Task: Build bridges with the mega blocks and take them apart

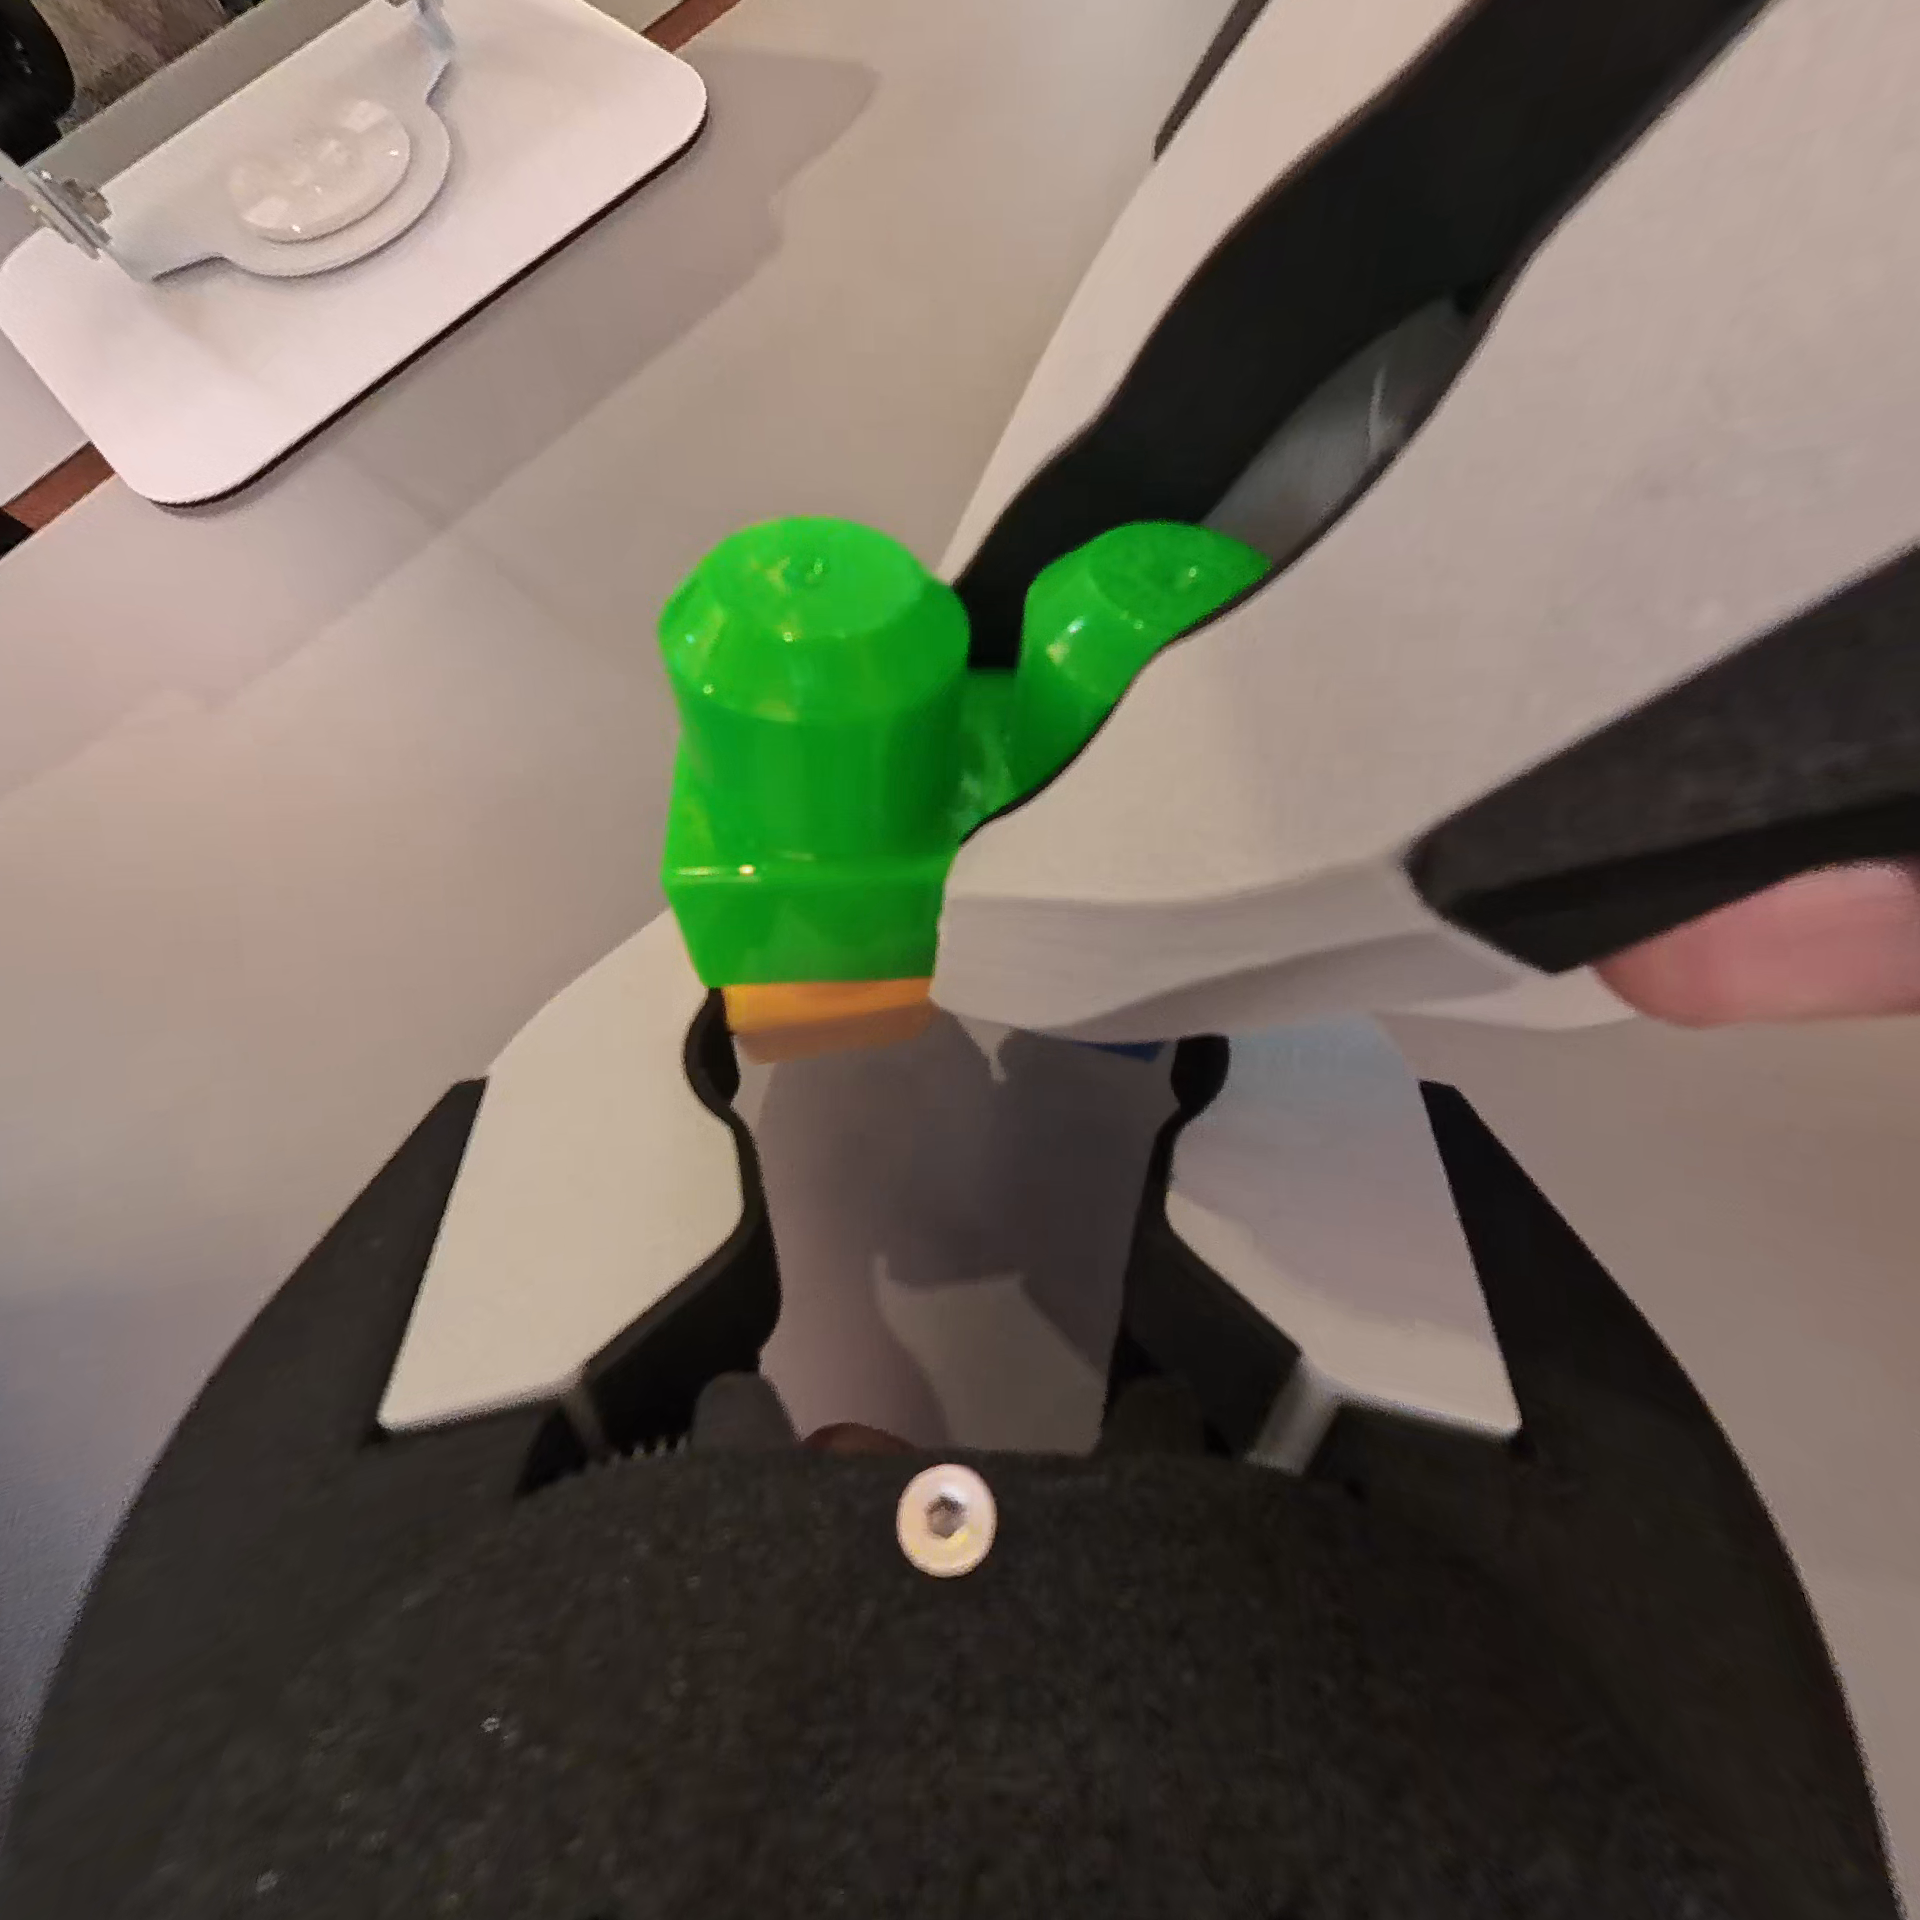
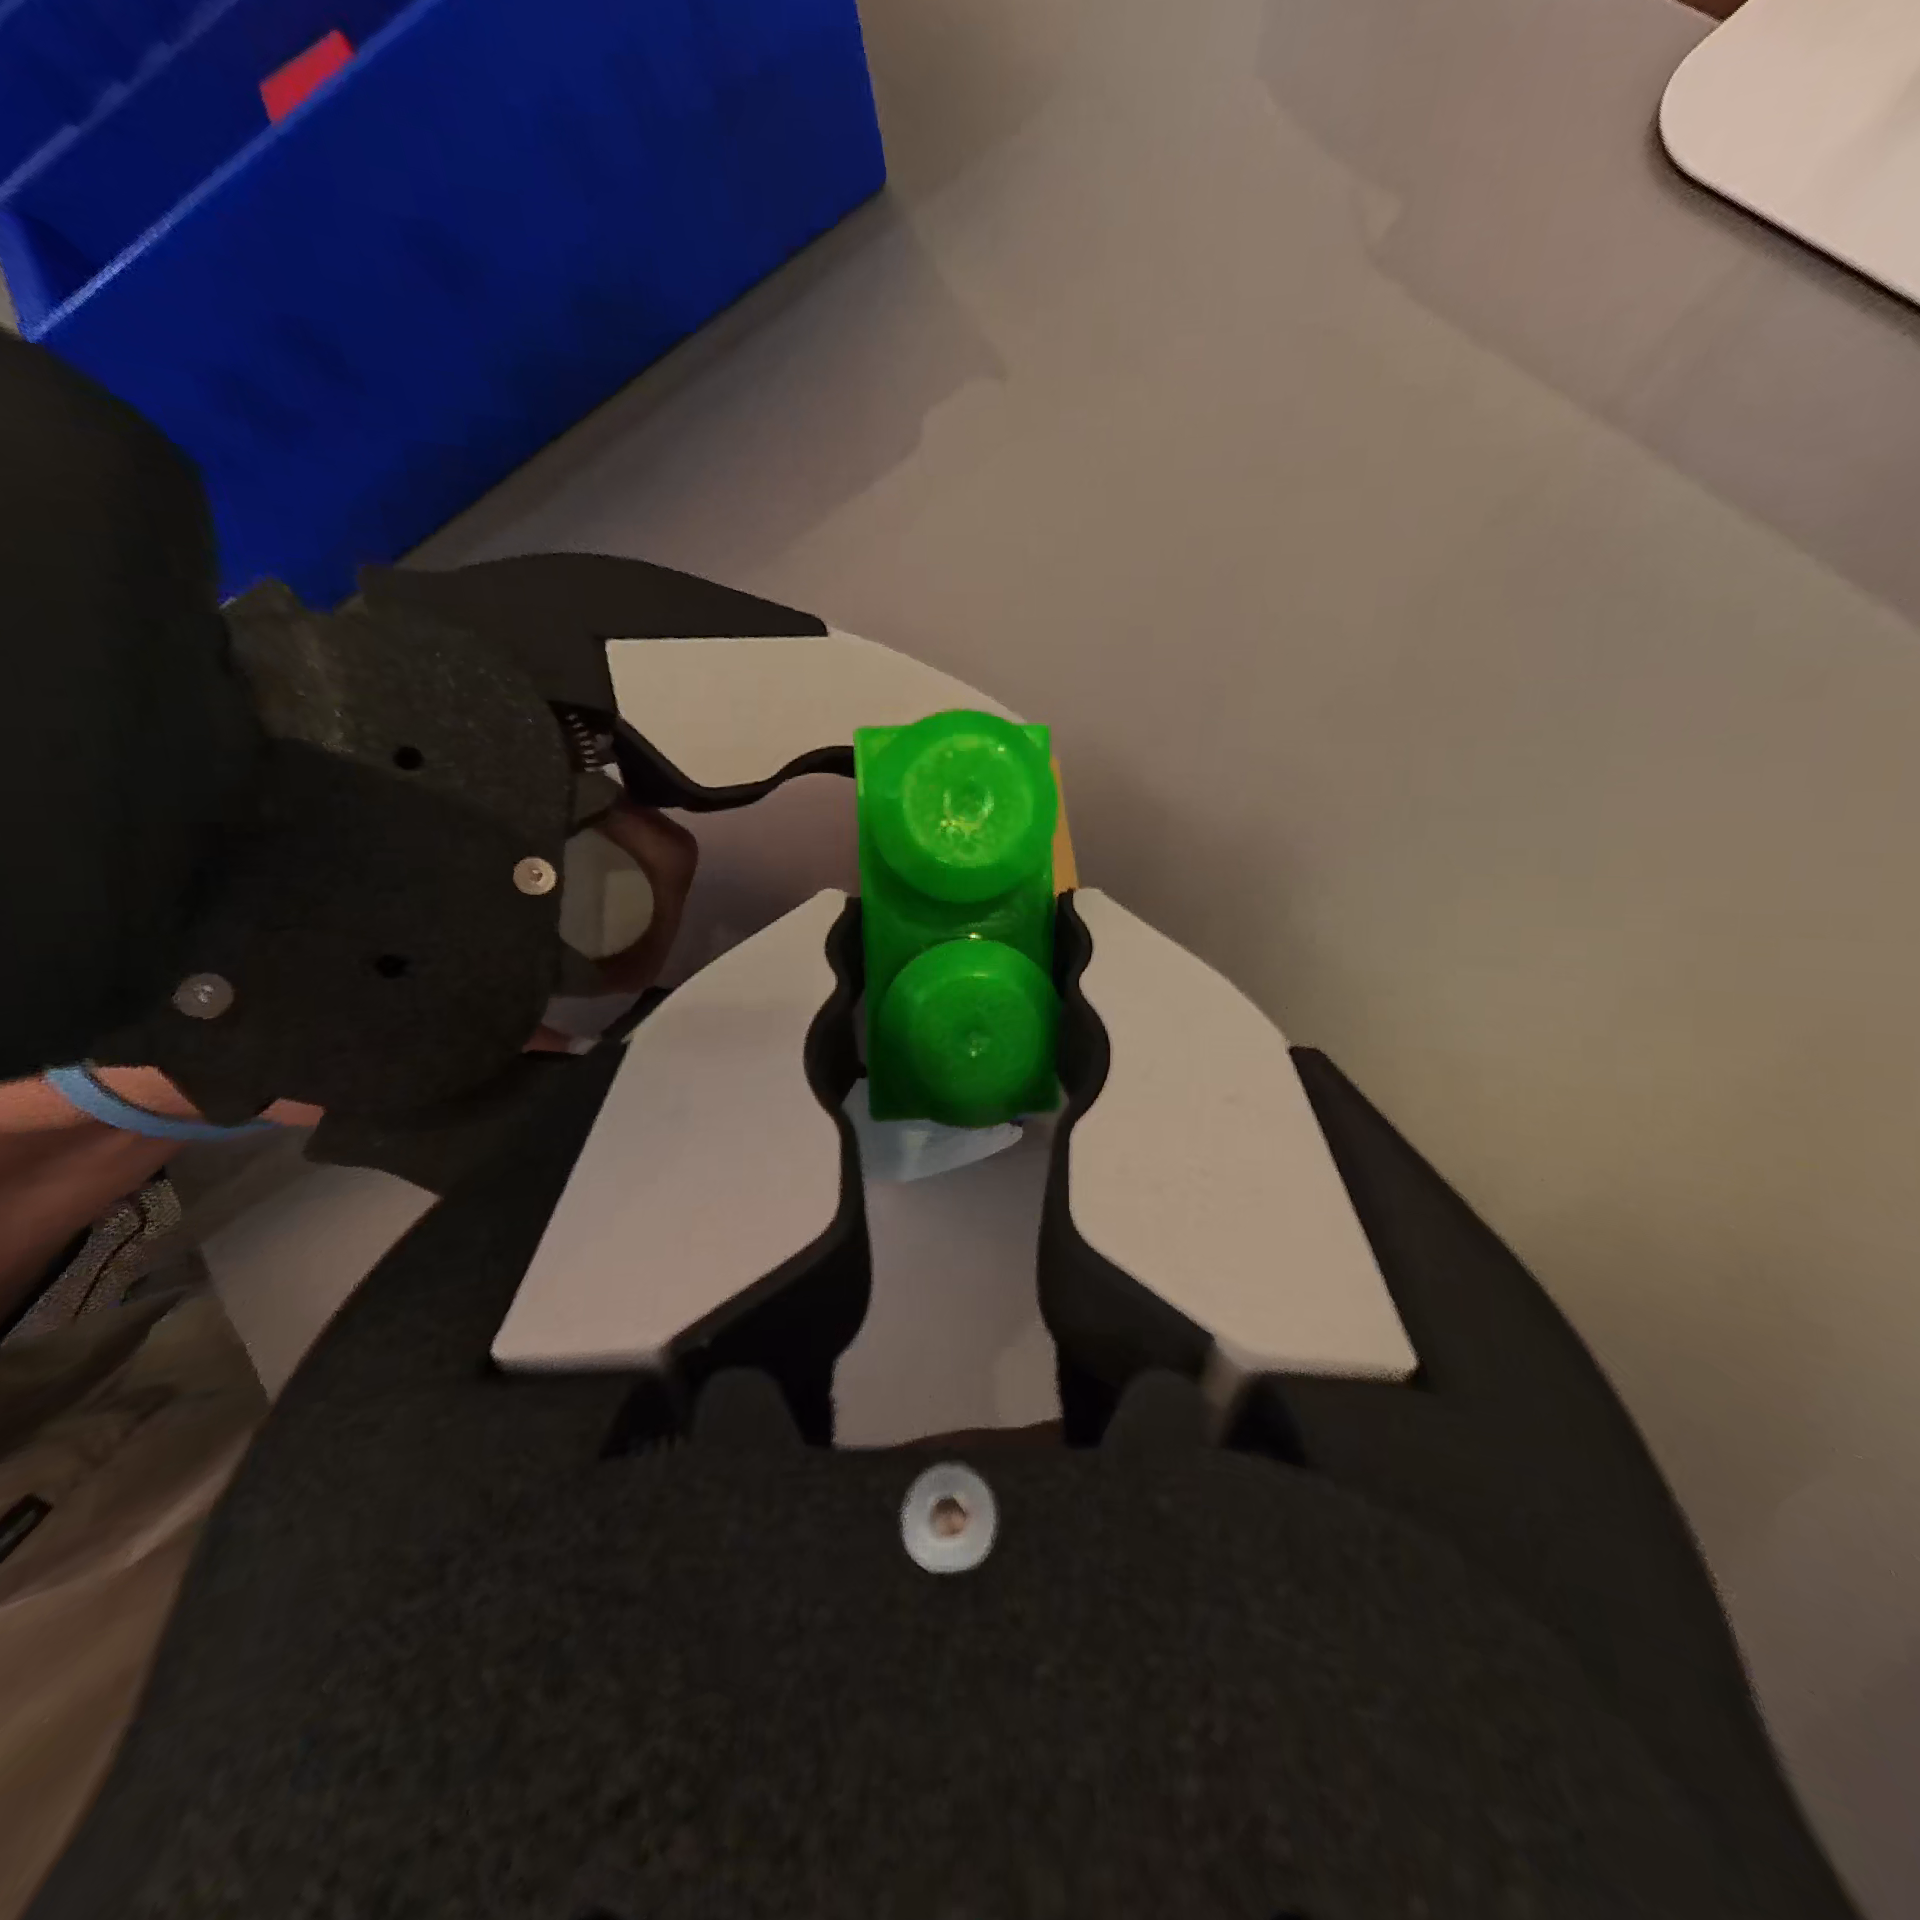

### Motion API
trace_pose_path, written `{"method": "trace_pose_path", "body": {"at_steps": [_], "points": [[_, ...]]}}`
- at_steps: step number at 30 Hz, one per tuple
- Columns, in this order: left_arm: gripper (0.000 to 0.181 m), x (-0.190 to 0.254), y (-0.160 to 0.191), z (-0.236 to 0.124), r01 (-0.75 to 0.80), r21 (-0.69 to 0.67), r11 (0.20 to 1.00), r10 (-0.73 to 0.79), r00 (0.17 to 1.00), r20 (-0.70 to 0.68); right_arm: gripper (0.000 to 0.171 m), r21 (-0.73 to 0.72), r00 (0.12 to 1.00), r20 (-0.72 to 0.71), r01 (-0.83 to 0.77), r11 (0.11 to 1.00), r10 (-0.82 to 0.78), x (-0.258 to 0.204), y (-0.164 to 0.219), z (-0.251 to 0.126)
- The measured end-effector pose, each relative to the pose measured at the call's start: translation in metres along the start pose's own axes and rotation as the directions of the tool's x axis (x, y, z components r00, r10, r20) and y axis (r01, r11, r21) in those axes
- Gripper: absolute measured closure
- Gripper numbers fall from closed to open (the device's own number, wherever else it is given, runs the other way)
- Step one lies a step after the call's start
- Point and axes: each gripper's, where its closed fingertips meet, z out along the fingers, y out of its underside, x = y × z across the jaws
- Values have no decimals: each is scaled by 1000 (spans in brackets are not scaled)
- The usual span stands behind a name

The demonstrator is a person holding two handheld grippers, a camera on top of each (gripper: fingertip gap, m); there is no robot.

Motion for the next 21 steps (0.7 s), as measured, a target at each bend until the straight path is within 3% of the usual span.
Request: {"method": "trace_pose_path", "body": {"at_steps": [11, 17, 21], "points": [[98, 5, 18, -19, 45, -7, 999, -46, 999, -29, 121, 19, 996, 92, -20, 1000, 18, -23, 3, -4], [98, 0, 26, -38, 72, 26, 997, -72, 997, -19, 111, 199, 992, 127, -47, 979, 22, -24, -5, -47], [98, 12, 24, -66, 28, 122, 992, -21, 998, -52, 105, 255, 972, 232, -107, 961, 47, -36, 21, -69]]}}
